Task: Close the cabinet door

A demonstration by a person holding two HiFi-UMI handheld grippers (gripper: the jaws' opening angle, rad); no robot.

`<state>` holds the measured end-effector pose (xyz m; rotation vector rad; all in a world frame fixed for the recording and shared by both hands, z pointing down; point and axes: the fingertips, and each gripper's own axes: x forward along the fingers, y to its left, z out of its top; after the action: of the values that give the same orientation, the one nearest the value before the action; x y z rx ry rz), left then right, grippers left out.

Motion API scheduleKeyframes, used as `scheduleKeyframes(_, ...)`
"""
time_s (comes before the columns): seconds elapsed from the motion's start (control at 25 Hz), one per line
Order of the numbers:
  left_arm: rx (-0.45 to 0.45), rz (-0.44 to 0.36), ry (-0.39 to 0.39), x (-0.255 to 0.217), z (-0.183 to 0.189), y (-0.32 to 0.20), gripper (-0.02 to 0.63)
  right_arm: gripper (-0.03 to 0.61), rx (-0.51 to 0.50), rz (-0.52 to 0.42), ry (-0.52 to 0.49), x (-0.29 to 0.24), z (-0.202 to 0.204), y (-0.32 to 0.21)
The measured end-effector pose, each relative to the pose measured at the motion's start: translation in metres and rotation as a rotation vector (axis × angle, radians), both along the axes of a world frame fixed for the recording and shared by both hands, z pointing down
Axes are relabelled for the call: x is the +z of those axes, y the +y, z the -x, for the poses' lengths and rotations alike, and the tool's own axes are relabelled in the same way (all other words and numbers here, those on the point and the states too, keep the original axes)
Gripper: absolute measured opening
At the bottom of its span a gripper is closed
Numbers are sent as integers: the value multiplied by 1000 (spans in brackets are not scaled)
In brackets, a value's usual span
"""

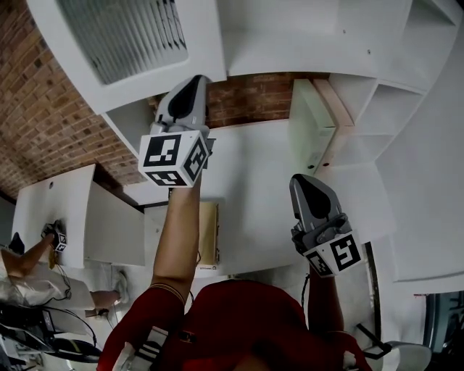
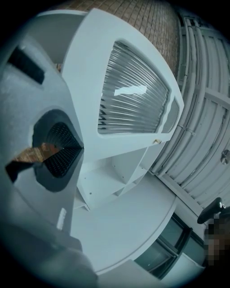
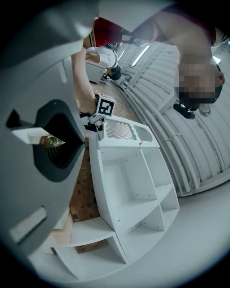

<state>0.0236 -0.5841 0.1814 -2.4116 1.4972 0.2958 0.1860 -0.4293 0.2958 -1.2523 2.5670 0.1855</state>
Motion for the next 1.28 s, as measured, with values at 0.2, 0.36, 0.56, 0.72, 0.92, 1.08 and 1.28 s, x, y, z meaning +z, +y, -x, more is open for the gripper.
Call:
scheduleKeyframes(0.2, -1, 2, -6, 1, 0, -4, -1, 15, 0, 3, 9, 0, 3, -1)
scheduleKeyframes(0.36, 9, 16, -6, 5, -1, -4, -1, 15, -2, 1, 13, -1, 4, -2)
scheduleKeyframes(0.56, 26, 35, 1, 11, 0, -3, 0, 15, -6, 2, 23, -1, 8, -3)
scheduleKeyframes(0.72, 37, 40, -2, 12, 0, 0, 0, 15, -2, 0, 24, -4, 8, -4)
scheduleKeyframes(0.92, 52, 48, 0, 16, 0, 7, 0, 15, -4, -6, 29, -8, 10, -5)
scheduleKeyframes(1.08, 89, 49, -8, 19, -7, 21, 0, 15, -7, -20, 30, -16, 11, -6)
scheduleKeyframes(1.28, 162, 36, -4, 28, -21, 54, 0, 15, -27, -57, 40, -29, 17, -3)
